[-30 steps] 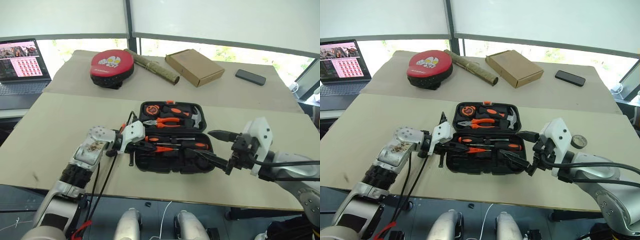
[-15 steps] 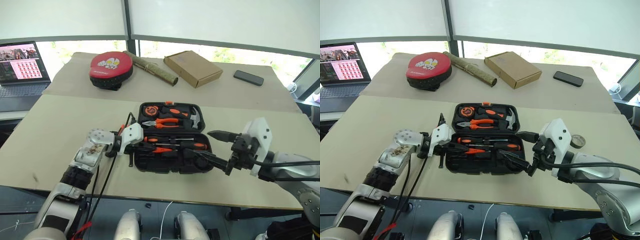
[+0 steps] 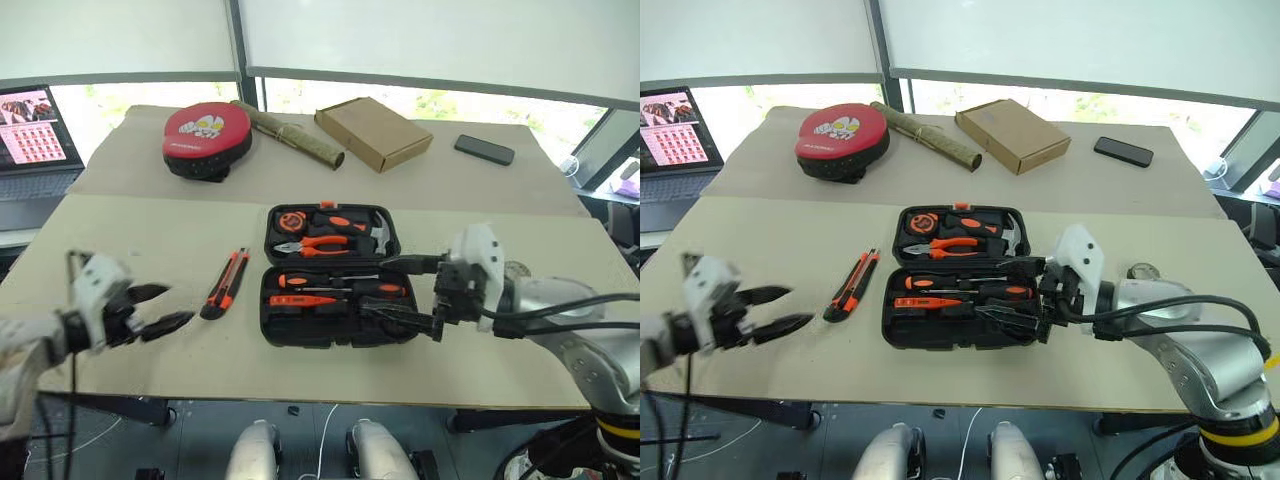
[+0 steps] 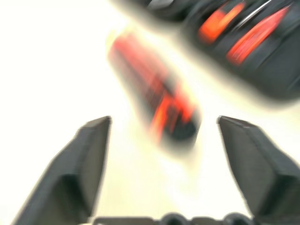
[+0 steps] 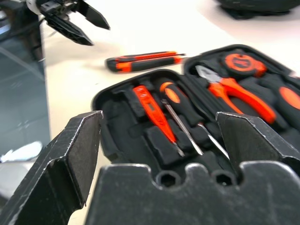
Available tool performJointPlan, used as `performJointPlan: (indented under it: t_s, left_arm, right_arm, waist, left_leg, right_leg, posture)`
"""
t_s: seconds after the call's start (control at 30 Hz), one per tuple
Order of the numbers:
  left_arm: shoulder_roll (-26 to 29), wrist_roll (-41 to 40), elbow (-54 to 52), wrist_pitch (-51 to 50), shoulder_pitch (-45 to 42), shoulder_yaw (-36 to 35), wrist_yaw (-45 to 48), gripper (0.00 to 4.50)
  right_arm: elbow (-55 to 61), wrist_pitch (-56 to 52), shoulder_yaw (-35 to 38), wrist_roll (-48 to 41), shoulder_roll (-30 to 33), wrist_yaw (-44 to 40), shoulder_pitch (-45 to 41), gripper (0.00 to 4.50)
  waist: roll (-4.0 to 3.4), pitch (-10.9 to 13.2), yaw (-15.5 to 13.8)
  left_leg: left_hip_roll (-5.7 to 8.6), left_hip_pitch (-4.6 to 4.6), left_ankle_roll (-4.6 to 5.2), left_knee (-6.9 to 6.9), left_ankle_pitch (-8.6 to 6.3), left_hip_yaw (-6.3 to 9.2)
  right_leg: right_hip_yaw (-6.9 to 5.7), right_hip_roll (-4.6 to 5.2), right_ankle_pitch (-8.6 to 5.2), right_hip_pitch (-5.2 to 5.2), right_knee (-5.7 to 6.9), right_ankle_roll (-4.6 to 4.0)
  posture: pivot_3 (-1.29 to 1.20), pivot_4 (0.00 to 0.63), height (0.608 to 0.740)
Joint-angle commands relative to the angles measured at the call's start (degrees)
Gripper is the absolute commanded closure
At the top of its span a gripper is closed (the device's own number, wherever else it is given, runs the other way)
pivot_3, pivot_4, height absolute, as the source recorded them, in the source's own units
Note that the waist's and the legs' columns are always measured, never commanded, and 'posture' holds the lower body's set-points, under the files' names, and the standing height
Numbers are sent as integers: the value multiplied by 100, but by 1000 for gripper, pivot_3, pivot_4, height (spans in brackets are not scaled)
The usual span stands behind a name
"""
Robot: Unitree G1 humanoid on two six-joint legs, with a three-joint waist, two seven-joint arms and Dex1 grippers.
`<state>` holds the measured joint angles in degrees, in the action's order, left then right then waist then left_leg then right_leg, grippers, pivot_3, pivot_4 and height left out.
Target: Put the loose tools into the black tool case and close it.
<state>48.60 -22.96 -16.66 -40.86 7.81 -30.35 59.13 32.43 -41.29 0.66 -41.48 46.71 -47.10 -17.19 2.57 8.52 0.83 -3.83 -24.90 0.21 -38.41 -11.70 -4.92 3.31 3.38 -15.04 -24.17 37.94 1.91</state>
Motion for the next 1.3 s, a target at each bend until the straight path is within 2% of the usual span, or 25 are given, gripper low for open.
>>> performJointPlan:
  t_s: [0.03,0.1,0.2,0.33,0.4,0.43,0.5,0.63,0.87,0.97,1.0,1.03,1.1,1.23,1.3]
  left_arm:
    - [126,-215,-601,-261,68,-234,-254,89]
    - [241,-376,-795,-708,-336,94,-490,89]
    - [311,-552,-795,-1840,-1455,800,-1084,89]
    - [326,-279,-395,-3176,-2910,2069,-1804,89]
    - [304,-257,-212,-3420,-3329,2398,-1943,89]
    - [90,-246,109,-3585,-3801,2612,-2051,89]
    - [-27,-100,545,-3526,-4381,3237,-2060,89]
    - [8,96,982,-3424,-4674,4163,-1890,89]
    - [-25,182,1417,-3436,-4774,4936,-1578,89]
    - [41,327,1432,-2920,-4623,5054,-1403,89]
    - [49,374,1431,-2781,-4572,5043,-1373,472]
    - [24,403,1472,-2683,-4538,4970,-1385,595]
    - [-40,427,1594,-2603,-4525,4785,-1430,1177]
    - [4,481,1795,-2476,-4516,4498,-1400,2707]
    - [83,502,1949,-2323,-4564,4320,-1329,2856]
  right_arm:
    - [-47,263,-31,142,40,-284,-178,0]
    - [-66,279,-55,172,30,-361,-227,0]
    - [27,226,6,153,0,-341,-181,0]
    - [292,142,116,80,-9,-219,27,0]
    - [387,114,156,62,-17,-161,102,0]
    - [492,81,227,43,-38,-56,215,0]
    - [685,9,350,-9,-89,145,410,0]
    - [924,-82,428,-95,-165,400,590,0]
    - [1142,-81,434,-71,-195,750,818,0]
    - [1131,-18,442,-11,-181,792,873,0]
    - [1134,-3,446,3,-168,799,897,0]
    - [1144,11,454,21,-146,797,928,0]
    - [1165,30,482,35,-105,779,987,0]
    - [1217,25,593,-11,-8,724,1096,0]
    - [1253,19,698,-52,61,690,1180,0]
  waist:
    - [1,0,-85]
    - [1,0,-135]
    - [5,0,-187]
    - [8,-2,-153]
    - [9,-1,-79]
    - [9,-1,-47]
    - [14,2,-61]
    - [13,2,-17]
    - [13,2,-21]
    - [5,-4,-22]
    - [-1,-7,-22]
    - [-2,-7,-23]
    - [-2,-7,-29]
    - [-1,-7,-32]
    - [-1,-7,-32]
  left_leg:
    - [-1,2,-1,0,1,-1]
    - [-3,13,-2,1,0,-6]
    - [2,11,-2,1,1,-7]
    - [3,1,0,1,2,-7]
    - [6,-2,0,4,1,-10]
    - [5,-6,0,9,1,-11]
    - [5,-6,0,14,1,-2]
    - [5,-9,-1,14,1,-2]
    - [7,-7,-1,12,2,-3]
    - [9,-1,-1,12,1,-4]
    - [9,0,-1,12,2,-5]
    - [9,4,-1,12,2,-5]
    - [9,8,-1,12,2,-5]
    - [10,7,-1,12,2,-7]
    - [9,6,-1,12,2,-6]
  right_leg:
    - [-8,3,-1,-2,-8,-2]
    - [-10,8,-10,2,-22,-19]
    - [-17,6,-2,6,-25,-14]
    - [-11,-3,7,17,-20,-5]
    - [2,-8,7,5,-8,-2]
    - [11,-14,7,-1,-8,-2]
    - [6,-18,5,-3,0,-5]
    - [9,-21,4,-5,0,-8]
    - [10,-18,3,-3,1,-7]
    - [10,-16,2,3,0,-6]
    - [10,-15,2,3,1,-6]
    - [11,-16,2,4,2,-7]
    - [11,-16,2,7,4,-8]
    - [11,-14,2,7,2,-7]
    - [11,-15,2,6,3,-7]
  posture:
    - [0,150,740]
    - [0,150,740]
    - [0,150,740]
    - [0,150,740]
    - [0,150,740]
    - [0,150,740]
    - [0,150,740]
    - [0,150,740]
    - [0,150,740]
    - [0,150,740]
    - [0,150,740]
    - [0,150,740]
    - [0,150,740]
    - [0,150,740]
    - [0,150,740]
